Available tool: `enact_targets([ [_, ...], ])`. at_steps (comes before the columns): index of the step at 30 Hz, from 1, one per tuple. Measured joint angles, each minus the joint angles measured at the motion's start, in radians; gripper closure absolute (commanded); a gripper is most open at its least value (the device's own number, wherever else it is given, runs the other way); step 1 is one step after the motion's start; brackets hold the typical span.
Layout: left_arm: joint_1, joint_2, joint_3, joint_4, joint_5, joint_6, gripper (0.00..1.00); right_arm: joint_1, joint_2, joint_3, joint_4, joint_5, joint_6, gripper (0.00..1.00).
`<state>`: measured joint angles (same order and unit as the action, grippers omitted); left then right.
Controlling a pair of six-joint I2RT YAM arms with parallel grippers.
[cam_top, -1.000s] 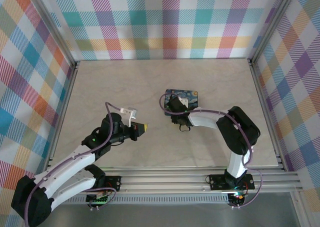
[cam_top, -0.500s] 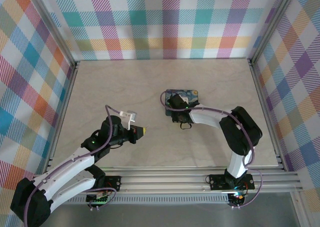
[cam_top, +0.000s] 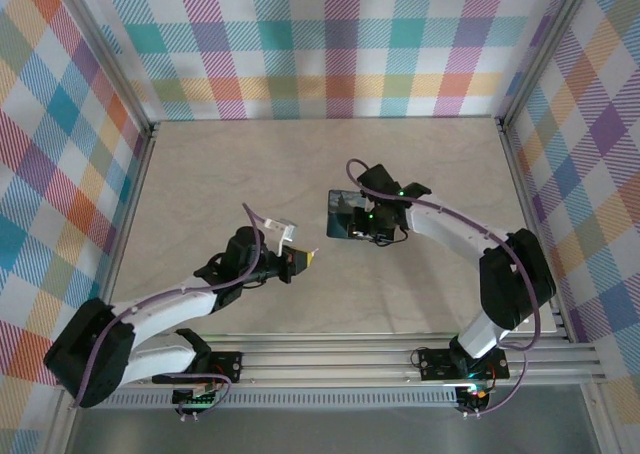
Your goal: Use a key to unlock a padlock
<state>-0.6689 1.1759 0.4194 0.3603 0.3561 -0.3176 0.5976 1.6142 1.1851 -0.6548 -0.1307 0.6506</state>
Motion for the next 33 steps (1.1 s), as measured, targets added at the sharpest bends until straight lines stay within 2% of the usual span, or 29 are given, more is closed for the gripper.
enact_targets([
  [8,-0.070,0.148,0.000,0.232,0.004,-0.006,1.00,-0.028,0.000,0.024,-0.028,-0.242,0.061,1.00],
  [13,-0.074,0.188,0.000,0.356,0.005,-0.034,1.00,-0.035,0.000,0.048,-0.031,-0.329,0.094,1.00],
  [21,-0.068,0.275,0.000,0.468,0.013,-0.084,1.00,-0.040,0.000,0.047,-0.020,-0.368,0.136,1.00],
  [33,-0.046,0.289,-0.046,0.561,-0.014,-0.142,1.00,-0.050,0.000,0.042,-0.016,-0.369,0.151,1.00],
])
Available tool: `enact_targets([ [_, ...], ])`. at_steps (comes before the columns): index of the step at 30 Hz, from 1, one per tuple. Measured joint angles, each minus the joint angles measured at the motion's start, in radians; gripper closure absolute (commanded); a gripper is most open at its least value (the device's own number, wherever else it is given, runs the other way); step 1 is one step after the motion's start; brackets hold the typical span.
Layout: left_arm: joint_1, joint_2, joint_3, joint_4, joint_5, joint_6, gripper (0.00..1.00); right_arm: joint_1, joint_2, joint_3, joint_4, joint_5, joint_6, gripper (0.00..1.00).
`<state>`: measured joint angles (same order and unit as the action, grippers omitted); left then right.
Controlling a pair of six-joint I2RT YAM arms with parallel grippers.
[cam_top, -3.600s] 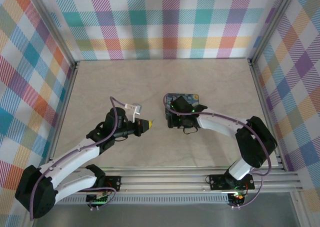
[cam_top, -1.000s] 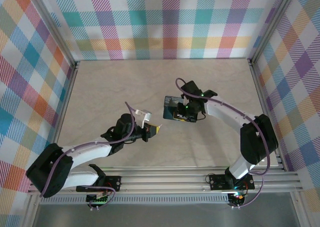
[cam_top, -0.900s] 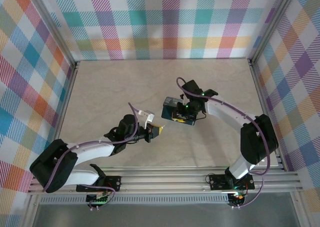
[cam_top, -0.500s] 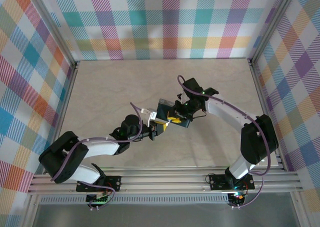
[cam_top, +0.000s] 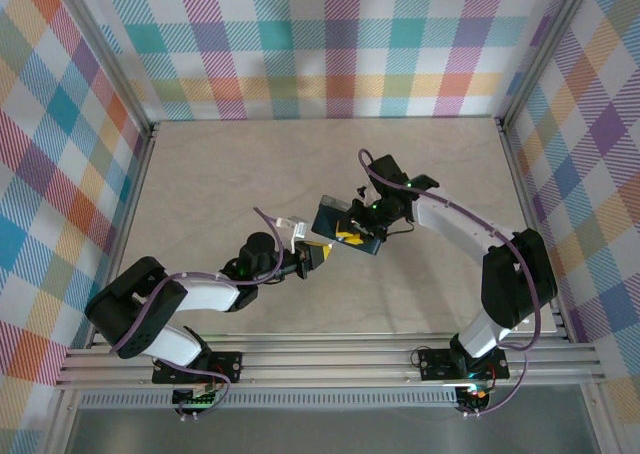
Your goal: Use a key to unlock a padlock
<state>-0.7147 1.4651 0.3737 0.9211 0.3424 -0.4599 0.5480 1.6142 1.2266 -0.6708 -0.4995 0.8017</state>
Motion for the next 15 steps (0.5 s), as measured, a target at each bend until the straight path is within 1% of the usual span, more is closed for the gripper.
enact_targets([
  [15,0.000,0.033,-0.001,0.053,0.008,-0.019,1.00,0.000,0.000,-0.011,0.020,-0.010,0.007,1.00],
])
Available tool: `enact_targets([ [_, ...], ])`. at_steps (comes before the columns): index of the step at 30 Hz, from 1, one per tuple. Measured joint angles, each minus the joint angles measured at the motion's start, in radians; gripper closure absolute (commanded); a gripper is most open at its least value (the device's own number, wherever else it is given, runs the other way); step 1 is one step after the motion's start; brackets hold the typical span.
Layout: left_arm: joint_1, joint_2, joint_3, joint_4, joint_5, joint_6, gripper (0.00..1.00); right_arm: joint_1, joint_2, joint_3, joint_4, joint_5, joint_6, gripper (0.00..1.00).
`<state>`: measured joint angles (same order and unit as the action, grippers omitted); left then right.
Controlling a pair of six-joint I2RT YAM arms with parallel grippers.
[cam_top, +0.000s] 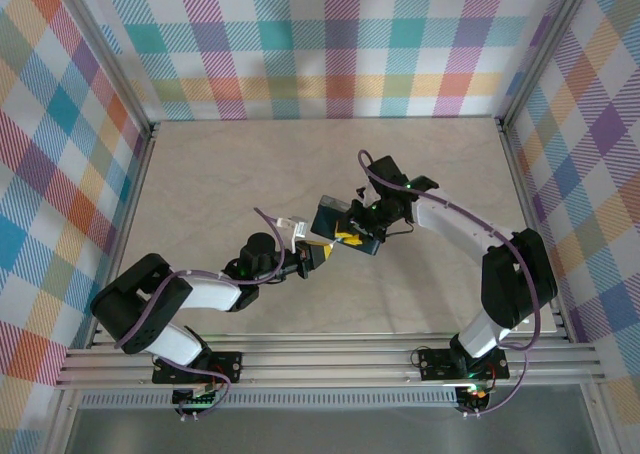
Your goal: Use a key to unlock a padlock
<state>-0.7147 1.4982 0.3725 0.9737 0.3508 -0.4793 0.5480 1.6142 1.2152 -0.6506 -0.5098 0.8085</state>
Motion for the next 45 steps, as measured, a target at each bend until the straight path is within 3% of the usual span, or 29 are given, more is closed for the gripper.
enact_targets([
  [45,0.000,0.080,-0.010,0.153,0.011,-0.068,1.00,-0.008,-0.023,-0.032,0.029,0.000,0.019,1.00],
])
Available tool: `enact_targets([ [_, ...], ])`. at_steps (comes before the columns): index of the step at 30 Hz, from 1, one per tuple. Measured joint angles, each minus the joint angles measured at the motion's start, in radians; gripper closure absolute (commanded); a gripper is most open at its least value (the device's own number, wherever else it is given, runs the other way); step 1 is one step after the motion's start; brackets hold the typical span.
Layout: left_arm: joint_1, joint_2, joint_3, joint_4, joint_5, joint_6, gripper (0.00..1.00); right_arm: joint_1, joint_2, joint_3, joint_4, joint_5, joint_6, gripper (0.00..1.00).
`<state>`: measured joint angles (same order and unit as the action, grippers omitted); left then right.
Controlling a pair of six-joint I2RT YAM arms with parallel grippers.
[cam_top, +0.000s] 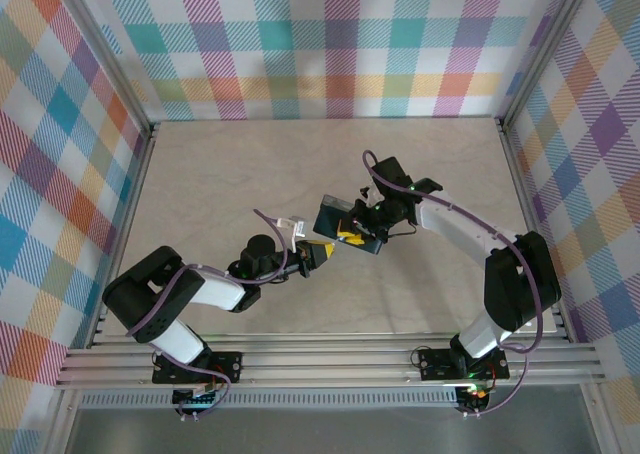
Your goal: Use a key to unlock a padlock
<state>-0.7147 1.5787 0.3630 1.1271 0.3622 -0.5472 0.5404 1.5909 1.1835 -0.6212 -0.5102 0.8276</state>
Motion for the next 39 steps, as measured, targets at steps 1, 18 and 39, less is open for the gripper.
enact_targets([
  [1,0.000,0.003,0.000,0.003,0.003,-0.003,1.00,-0.001,0.000,0.000,0.000,0.000,0.000,1.00],
  [18,0.000,0.019,-0.009,0.053,0.015,-0.019,1.00,-0.003,0.000,-0.006,0.008,-0.005,0.003,1.00],
  [39,0.000,0.065,0.008,0.085,0.026,-0.022,1.00,-0.005,0.000,-0.013,0.011,-0.017,0.003,1.00],
])
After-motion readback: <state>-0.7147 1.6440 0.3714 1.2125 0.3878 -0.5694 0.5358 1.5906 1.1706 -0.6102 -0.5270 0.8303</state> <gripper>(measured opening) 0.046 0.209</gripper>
